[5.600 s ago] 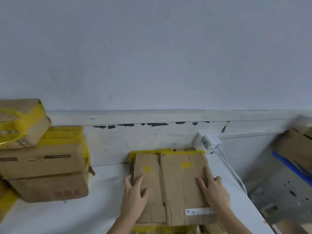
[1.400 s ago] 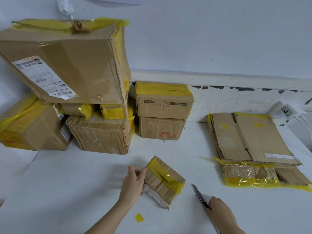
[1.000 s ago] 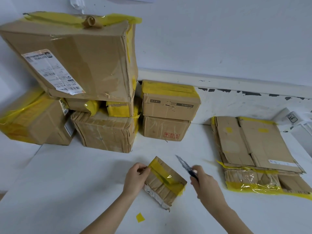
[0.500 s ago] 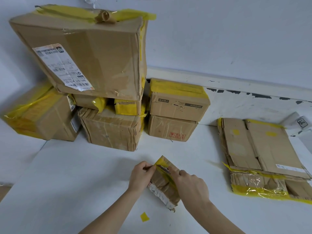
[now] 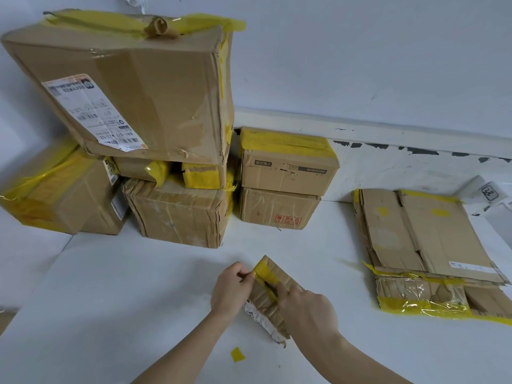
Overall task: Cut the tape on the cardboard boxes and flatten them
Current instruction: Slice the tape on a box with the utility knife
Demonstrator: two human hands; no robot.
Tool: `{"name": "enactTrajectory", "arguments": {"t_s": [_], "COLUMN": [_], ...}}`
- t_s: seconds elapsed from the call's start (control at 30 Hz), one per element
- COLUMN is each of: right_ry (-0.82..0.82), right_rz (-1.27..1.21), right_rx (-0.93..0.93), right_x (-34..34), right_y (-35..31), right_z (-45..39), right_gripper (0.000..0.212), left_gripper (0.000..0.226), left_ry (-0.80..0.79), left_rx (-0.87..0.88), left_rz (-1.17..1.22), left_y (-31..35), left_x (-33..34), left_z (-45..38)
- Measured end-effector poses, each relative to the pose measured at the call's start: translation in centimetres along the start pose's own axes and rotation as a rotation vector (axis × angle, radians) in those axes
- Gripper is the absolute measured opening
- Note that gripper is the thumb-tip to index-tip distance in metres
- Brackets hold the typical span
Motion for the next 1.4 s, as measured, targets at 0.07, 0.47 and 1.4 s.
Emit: {"name": "enactTrajectory", "arguments": {"t_s": [0.07,0.47,1.4], "right_ry": [-0.029,-0.062,0.168], "right_rz": [-0.010,0.028,-0.875], "right_rx": [-0.015,-0.018,0.267], "right_x": [-0.1,2.0,6.1], "right_y": [0.3,3.0,8.5], "right_z": [0.6,4.9,2.4], "right_gripper": [0.039,0.055,0.028], "left_gripper": [0.022,0.026,0.047], "left_ry": [0.002,0.024,0.042], "left_rx": [0.004,0.013,0.646], "left_rz": [-0.011,-0.071,-0.692], "left_y": [0.0,0.4,1.2], "left_x": [0.0,-0.2,0.9], "left_z": [0.0,0.3,2.7]}}
Point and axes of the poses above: each hand's wrist, its own z-axis away from the middle knuckle, its own x-axis out of the palm, y = z × x, the point moved 1 cm from there along -z, towards the middle knuckle, and after that the axes turned 3 degrees about -z, right-handed, at the moved point
